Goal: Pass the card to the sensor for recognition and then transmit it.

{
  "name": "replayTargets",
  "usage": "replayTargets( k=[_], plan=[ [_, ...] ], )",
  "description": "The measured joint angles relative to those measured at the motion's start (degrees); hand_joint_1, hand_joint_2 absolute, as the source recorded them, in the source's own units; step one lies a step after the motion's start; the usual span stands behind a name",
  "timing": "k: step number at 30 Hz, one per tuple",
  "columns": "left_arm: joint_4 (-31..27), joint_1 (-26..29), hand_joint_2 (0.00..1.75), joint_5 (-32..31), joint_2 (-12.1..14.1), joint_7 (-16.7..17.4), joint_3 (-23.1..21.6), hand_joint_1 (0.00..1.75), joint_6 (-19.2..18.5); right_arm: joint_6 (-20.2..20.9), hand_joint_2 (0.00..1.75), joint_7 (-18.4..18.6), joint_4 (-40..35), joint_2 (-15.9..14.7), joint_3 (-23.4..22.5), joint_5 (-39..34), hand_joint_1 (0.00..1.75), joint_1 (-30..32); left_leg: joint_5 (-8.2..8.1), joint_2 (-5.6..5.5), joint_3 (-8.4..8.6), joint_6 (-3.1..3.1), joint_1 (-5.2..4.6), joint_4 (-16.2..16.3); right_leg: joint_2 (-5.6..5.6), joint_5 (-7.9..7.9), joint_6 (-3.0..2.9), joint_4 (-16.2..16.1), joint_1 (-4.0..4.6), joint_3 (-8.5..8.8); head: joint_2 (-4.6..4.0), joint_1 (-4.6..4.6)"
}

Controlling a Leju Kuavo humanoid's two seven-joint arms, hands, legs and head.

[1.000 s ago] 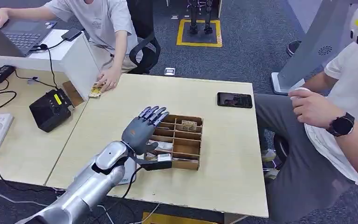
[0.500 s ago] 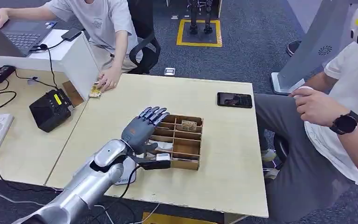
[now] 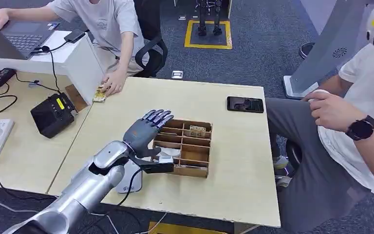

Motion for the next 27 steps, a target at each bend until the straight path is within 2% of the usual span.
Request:
replayTargets(
  k=[7, 13, 27],
  plan=[
    [-0.07, -0.11, 1.75, 0.81, 0.29, 0.00, -0.18, 0.00, -0.48, 0.00, 1.75, 0.00, 0.00, 0.02, -0.07, 0.02, 0.00, 0.00, 0.00, 0.00, 0.00, 0.00, 0.00, 0.00, 0.00, 0.00, 0.00, 0.00, 0.00, 0.00, 0.00, 0.00],
    [-1.48, -0.10, 1.75, 4.85, 0.35, -1.38, -0.50, 0.00, -3.25, 0.00, 1.75, 0.02, 0.00, 0.02, -0.20, 0.72, 0.00, 0.00, 0.00, 0.00, 0.00, 0.00, 0.00, 0.00, 0.00, 0.00, 0.00, 0.00, 0.00, 0.00, 0.00, 0.00],
    [-3.32, -0.15, 1.75, 6.38, 0.59, -1.03, -1.60, 0.00, -4.61, 0.00, 1.75, 0.09, 0.00, 0.07, -0.52, 0.96, 0.00, 0.00, 0.00, 0.00, 0.00, 0.00, 0.00, 0.00, 0.00, 0.00, 0.00, 0.00, 0.00, 0.00, 0.00, 0.00]
  ],
)
